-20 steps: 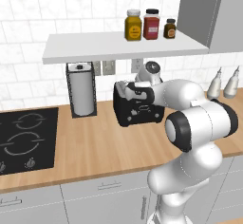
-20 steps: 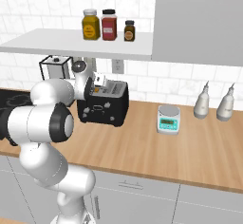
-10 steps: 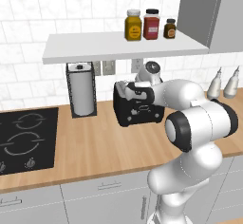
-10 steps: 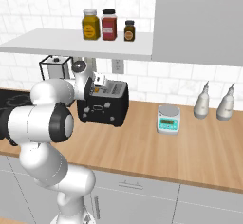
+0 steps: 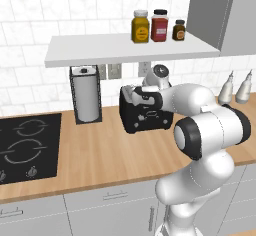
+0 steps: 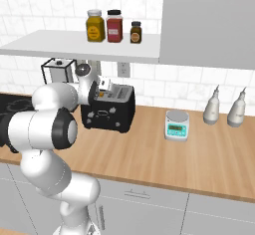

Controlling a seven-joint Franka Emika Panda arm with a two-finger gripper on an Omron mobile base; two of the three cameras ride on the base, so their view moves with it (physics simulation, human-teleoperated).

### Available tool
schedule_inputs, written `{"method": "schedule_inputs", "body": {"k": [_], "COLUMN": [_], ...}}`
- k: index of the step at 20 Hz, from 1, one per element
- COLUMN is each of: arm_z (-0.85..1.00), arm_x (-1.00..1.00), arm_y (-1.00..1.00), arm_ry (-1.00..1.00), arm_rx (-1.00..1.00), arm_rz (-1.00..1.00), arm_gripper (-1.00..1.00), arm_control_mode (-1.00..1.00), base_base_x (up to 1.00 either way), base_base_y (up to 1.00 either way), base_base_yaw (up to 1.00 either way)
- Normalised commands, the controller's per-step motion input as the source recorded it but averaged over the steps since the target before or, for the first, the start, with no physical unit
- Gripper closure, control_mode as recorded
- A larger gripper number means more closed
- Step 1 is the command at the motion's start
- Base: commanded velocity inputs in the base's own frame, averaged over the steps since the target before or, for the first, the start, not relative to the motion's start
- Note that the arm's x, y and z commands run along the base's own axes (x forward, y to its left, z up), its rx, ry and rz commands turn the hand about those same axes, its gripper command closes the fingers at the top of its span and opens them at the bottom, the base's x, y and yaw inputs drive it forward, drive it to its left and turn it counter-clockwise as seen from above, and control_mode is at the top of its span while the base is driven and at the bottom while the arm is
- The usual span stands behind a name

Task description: Start the toaster. Once the lever pops up, take the bread to the plate on the dining counter.

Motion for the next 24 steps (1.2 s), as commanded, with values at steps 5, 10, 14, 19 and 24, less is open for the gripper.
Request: {"method": "schedule_inputs", "body": {"k": [5, 10, 14, 19, 24], "arm_z": [0.00, 0.00, 0.00, 0.00, 0.00], "arm_x": [0.00, 0.00, 0.00, 0.00, 0.00], "arm_y": [0.00, 0.00, 0.00, 0.00, 0.00], "arm_ry": [0.00, 0.00, 0.00, 0.00, 0.00], "arm_rx": [0.00, 0.00, 0.00, 0.00, 0.00], "arm_rz": [0.00, 0.00, 0.00, 0.00, 0.00], "arm_gripper": [-1.00, -1.00, -1.00, -1.00, -1.00], "arm_control_mode": [-1.00, -1.00, -1.00, -1.00, -1.00], "base_base_x": [0.00, 0.00, 0.00, 0.00, 0.00], "base_base_y": [0.00, 0.00, 0.00, 0.00, 0.00], "base_base_yaw": [0.00, 0.00, 0.00, 0.00, 0.00]}}
